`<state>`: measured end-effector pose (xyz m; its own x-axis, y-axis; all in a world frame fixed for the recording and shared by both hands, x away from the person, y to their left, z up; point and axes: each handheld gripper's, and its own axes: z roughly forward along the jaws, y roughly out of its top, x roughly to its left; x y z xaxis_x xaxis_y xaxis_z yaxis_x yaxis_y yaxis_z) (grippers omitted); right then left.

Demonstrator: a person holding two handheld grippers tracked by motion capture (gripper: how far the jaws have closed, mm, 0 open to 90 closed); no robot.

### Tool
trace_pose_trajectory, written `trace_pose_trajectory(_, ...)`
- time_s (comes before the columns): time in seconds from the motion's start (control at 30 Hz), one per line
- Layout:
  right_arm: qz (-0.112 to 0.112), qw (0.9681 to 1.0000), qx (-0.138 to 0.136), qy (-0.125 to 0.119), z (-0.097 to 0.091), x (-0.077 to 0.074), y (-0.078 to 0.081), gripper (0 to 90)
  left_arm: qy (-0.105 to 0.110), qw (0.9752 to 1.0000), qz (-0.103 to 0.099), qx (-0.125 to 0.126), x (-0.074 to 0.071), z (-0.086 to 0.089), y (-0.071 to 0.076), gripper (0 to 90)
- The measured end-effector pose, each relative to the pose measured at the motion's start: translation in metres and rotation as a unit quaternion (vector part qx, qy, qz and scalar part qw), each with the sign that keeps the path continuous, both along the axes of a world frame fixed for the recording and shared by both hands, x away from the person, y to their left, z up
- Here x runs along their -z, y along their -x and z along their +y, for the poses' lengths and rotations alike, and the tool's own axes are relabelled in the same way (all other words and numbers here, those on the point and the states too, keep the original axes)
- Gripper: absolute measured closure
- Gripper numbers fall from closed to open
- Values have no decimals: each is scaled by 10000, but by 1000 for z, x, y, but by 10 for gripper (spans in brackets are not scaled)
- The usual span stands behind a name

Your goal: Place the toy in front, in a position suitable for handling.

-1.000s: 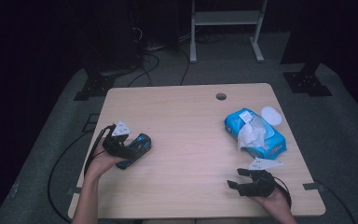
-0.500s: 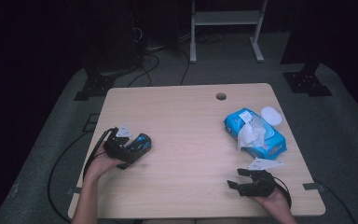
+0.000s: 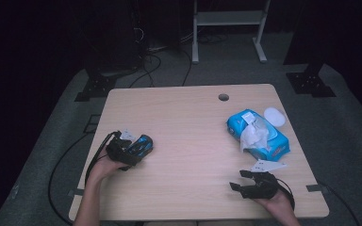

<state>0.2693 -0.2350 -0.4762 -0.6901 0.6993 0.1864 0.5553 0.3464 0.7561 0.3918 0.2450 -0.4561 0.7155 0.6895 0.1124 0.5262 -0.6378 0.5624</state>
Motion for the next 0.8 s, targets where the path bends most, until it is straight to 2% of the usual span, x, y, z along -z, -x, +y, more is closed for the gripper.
trace_pose_trajectory(0.27, 1, 10000, -4, 2, 0, 0, 0, 306, -18, 9999, 105, 28, 3, -2, -1, 180)
trace_pose_trajectory(0.37, -4, 10000, 1, -5, 0, 0, 1, 305, 15, 9999, 111, 7, 3, -2, -1, 181)
trace_pose_trajectory(0.53, -4, 10000, -8, 5, 0, 0, 0, 305, 175, 9996, 234, 0, 3, 1, -2, 228)
trace_pose_trajectory(0.8, -12, 10000, -17, 14, 1, 0, 0, 305, 246, 9993, 292, -8, 4, 3, -2, 244)
